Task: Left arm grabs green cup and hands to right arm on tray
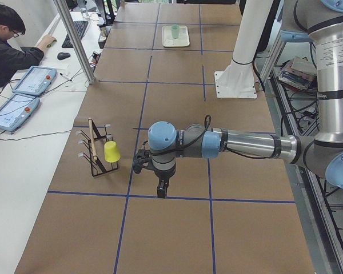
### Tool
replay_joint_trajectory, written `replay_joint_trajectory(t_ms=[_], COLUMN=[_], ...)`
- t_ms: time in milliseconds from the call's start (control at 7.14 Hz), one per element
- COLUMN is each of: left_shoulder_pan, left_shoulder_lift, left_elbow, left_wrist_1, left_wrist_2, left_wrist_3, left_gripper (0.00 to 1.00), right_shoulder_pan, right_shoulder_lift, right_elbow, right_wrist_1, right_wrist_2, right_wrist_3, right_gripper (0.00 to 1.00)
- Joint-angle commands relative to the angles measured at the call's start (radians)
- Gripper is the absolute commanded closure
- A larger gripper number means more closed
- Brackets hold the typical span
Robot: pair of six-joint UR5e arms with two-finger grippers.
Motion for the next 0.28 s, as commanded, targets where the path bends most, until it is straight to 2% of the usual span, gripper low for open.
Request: replay_joint_trajectory(t_ms=[0, 140], left_shoulder_pan=[0.000, 0.000], left_shoulder_lift=[0.000, 0.000], left_elbow=[-0.003, -0.004], left_wrist_1=[0.001, 0.001], left_wrist_2=[0.000, 0.000], left_wrist_3=[0.000, 0.000], left_gripper=[0.00, 0.00], right_shoulder_pan=[0.000, 0.000], right_shoulder_lift=[0.003, 0.003], right_elbow=[0.000, 0.002], right_wrist_1=[-0.001, 0.001], right_wrist_2=[0.001, 0.001], right_wrist_3=[0.000, 0.000], right_gripper=[0.00, 0.00])
